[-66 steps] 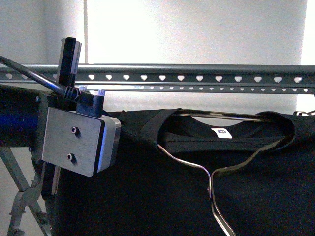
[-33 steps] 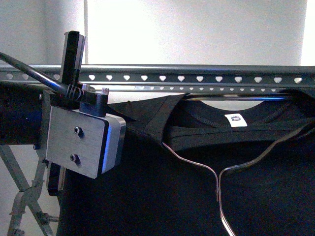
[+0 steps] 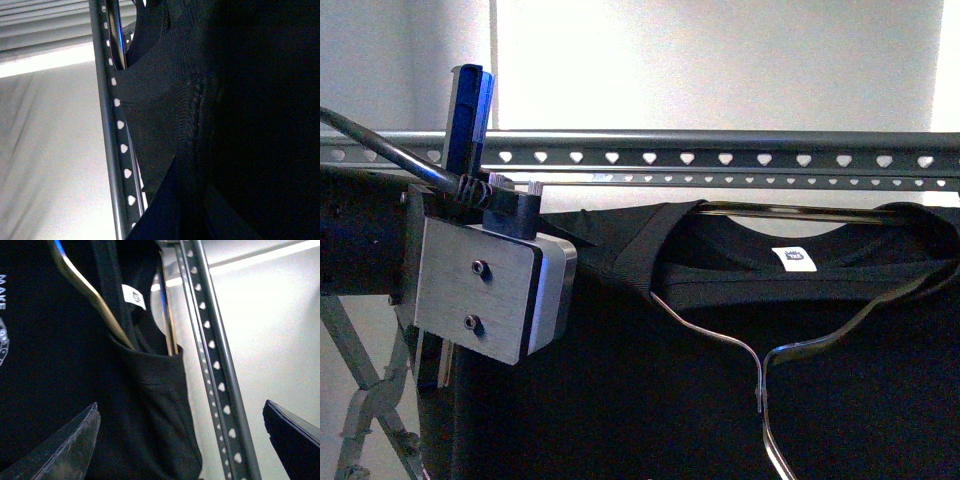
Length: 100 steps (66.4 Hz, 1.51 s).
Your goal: Hang clothes on hanger
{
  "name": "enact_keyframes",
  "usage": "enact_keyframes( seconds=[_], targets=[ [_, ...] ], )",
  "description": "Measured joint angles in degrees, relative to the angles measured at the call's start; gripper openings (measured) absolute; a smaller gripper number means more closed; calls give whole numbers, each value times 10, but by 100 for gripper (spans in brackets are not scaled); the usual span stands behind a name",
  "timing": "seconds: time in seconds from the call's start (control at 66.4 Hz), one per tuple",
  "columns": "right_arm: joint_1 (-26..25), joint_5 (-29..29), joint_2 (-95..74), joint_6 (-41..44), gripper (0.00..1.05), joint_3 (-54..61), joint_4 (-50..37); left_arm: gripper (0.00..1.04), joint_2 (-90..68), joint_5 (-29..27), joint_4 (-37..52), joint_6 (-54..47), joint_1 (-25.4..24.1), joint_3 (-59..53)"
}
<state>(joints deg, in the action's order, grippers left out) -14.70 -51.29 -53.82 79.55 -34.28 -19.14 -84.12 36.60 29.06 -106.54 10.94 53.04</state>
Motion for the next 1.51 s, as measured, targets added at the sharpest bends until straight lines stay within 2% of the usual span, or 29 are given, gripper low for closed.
enact_keyframes(
  seconds=[0.226, 0.331, 0.452, 0.708, 1.295, 1.355, 1.506],
  targets=[
    [31, 19, -60, 65, 97, -39, 7, 4, 0, 0, 0, 0, 0, 0],
    [43, 46, -116, 82, 97, -79, -3, 4, 0, 0, 0, 0, 0, 0],
    [51, 79, -168, 82, 97, -115, -18, 4, 0, 0, 0, 0, 0, 0],
    [57, 103, -211, 60, 97, -138, -30, 4, 0, 0, 0, 0, 0, 0],
    [50, 90, -219, 21, 19, -158, -13, 4, 0, 1, 0, 2, 0, 0],
    [49, 89, -219, 23, 14, -161, -12, 4, 0, 1, 1, 4, 0, 0],
    [46, 83, -220, 34, 10, -164, -11, 24, 1, 5, 3, 6, 1, 1]
  ],
)
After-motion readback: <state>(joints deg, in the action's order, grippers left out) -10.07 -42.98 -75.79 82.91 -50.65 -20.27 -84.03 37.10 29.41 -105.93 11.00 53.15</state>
